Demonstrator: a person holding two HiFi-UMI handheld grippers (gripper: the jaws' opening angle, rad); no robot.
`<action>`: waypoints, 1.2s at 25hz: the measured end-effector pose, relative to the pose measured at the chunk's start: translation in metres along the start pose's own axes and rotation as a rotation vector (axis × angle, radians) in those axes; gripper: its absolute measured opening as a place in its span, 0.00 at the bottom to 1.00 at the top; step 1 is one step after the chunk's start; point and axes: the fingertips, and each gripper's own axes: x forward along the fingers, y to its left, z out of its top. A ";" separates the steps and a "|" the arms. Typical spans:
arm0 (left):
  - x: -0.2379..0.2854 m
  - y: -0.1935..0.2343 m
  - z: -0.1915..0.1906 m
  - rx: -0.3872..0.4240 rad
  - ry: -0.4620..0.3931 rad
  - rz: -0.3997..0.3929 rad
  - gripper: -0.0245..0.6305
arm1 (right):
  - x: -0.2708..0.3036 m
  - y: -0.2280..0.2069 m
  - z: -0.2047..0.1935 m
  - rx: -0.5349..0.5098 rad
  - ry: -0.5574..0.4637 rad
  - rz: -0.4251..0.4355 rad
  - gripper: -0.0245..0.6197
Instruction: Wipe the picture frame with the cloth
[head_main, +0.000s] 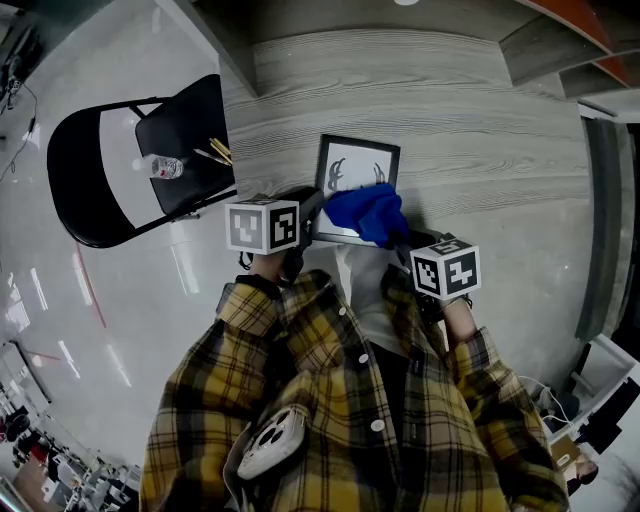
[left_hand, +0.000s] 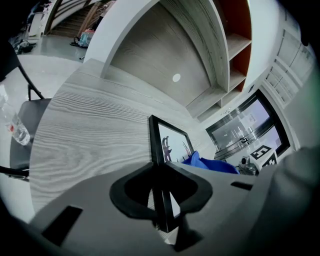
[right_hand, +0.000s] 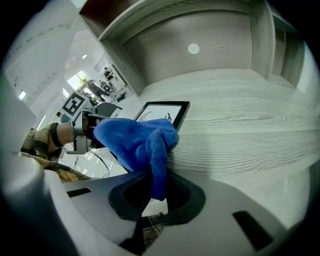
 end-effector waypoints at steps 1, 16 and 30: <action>0.000 0.000 0.000 0.002 0.001 0.000 0.15 | -0.002 -0.005 -0.002 0.012 -0.003 -0.013 0.10; -0.013 -0.003 0.002 0.050 -0.009 -0.004 0.15 | -0.068 0.011 0.047 0.027 -0.277 -0.005 0.10; -0.138 -0.141 0.116 0.400 -0.392 -0.137 0.05 | -0.192 0.101 0.176 -0.333 -0.777 -0.010 0.10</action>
